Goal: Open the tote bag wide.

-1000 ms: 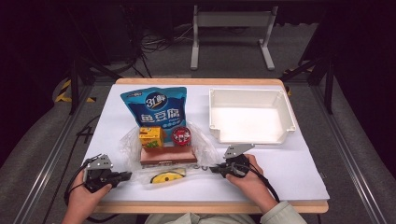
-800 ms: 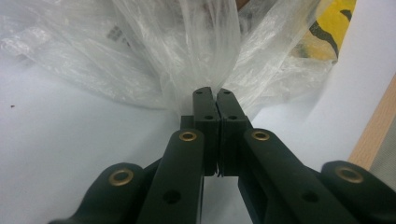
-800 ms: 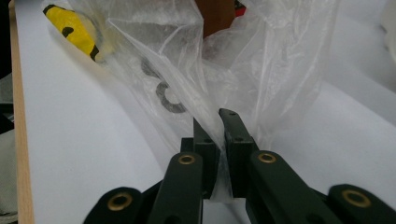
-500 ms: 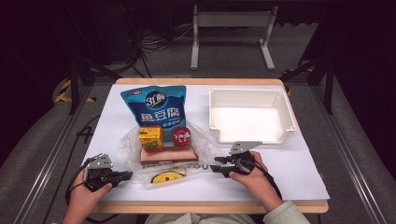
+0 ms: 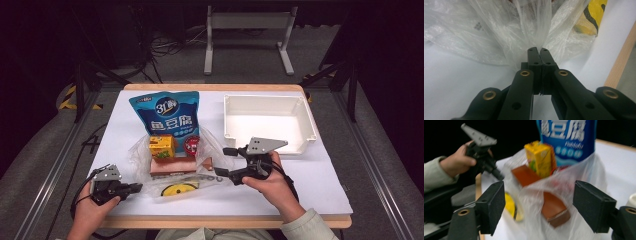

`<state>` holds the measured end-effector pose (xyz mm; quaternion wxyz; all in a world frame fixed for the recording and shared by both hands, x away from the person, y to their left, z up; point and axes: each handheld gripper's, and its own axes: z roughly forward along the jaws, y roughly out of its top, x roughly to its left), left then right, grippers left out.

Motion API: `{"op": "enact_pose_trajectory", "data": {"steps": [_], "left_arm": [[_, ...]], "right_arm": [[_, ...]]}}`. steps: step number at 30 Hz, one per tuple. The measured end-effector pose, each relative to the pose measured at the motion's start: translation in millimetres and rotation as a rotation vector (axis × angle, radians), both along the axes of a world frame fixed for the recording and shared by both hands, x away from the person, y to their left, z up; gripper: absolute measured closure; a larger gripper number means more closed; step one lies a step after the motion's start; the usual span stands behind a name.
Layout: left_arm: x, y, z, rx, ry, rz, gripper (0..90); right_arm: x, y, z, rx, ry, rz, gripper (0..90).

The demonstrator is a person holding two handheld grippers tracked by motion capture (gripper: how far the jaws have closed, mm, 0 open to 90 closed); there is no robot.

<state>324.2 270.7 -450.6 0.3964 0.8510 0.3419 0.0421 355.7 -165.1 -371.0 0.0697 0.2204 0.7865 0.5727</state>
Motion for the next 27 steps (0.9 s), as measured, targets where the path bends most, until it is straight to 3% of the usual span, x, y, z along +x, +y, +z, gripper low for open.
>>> {"op": "enact_pose_trajectory", "data": {"steps": [3,11,17,20,21,23,27], "left_arm": [[-0.1,-0.1,0.1,0.001,0.004,-0.002,89.5],[-0.8,-0.5,0.2,0.003,0.0,-0.001,89.4],[-0.7,-0.7,0.2,0.004,-0.003,-0.005,89.4],[-1.0,-0.9,0.4,0.004,-0.008,-0.005,89.4],[-1.1,-0.9,0.5,0.004,-0.01,-0.006,89.4],[-1.3,-1.0,0.7,0.005,-0.011,-0.004,89.3],[-1.5,-1.3,1.0,0.002,-0.016,-0.002,89.0]], "right_arm": [[8.4,9.7,3.3,0.01,0.004,-0.031,23.4],[30.5,36.9,-5.7,-0.062,0.008,-0.11,23.0],[42.7,48.1,-17.8,-0.105,0.047,-0.138,27.3],[46.9,49.1,-22.9,-0.154,0.036,-0.163,50.6],[46.9,47.6,-22.8,-0.167,0.026,-0.166,62.9],[46.7,43.8,-21.3,-0.187,0.011,-0.18,75.2],[46.9,33.6,-18.5,-0.23,-0.024,-0.215,86.6]]}}
